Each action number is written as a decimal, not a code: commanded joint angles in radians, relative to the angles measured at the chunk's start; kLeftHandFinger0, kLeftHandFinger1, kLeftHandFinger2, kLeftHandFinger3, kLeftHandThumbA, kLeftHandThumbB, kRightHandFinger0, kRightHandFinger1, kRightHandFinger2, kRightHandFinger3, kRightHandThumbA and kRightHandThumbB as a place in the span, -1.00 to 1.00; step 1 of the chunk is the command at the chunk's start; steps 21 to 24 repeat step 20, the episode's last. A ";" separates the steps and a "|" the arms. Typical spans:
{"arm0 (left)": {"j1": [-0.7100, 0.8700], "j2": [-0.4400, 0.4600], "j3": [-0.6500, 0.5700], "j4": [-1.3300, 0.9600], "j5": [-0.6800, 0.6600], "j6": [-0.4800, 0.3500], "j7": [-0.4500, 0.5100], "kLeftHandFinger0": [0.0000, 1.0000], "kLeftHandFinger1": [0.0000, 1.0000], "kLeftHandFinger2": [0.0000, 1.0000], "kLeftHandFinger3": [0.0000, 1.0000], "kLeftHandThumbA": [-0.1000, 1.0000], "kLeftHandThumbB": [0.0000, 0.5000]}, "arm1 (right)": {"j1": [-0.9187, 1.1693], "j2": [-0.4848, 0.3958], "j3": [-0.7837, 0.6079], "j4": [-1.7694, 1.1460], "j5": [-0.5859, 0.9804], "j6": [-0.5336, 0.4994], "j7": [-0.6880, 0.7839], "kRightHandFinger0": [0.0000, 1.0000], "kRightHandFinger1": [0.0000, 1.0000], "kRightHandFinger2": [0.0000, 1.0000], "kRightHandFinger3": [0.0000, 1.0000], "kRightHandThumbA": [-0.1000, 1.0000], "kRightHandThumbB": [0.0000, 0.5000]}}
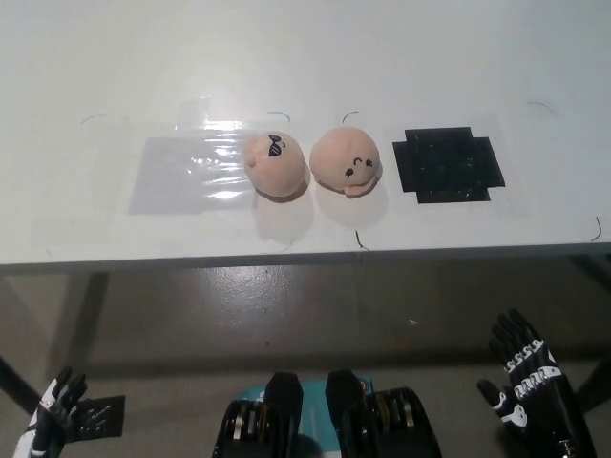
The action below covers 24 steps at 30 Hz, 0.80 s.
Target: Use both hands to push two dumpling toys together to the middle
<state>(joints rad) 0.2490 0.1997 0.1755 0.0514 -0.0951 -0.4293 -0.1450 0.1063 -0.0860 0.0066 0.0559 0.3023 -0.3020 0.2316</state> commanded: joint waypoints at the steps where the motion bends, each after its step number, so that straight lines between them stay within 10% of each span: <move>1: -0.014 -0.003 0.008 0.011 -0.004 -0.041 -0.014 1.00 1.00 1.00 1.00 1.00 0.51 | -0.016 -0.001 -0.012 -0.010 0.011 -0.028 0.011 1.00 1.00 1.00 1.00 1.00 0.46; 7: -0.024 -0.011 0.007 0.025 0.014 -0.041 -0.004 1.00 1.00 1.00 1.00 1.00 0.44 | -0.023 -0.003 -0.017 0.010 0.006 -0.041 0.012 1.00 1.00 1.00 1.00 1.00 0.23; 24: -0.016 -0.022 0.011 0.041 -0.006 -0.041 -0.020 1.00 1.00 1.00 1.00 1.00 0.41 | -0.016 0.006 -0.030 0.016 0.011 -0.048 0.013 1.00 1.00 1.00 1.00 1.00 0.36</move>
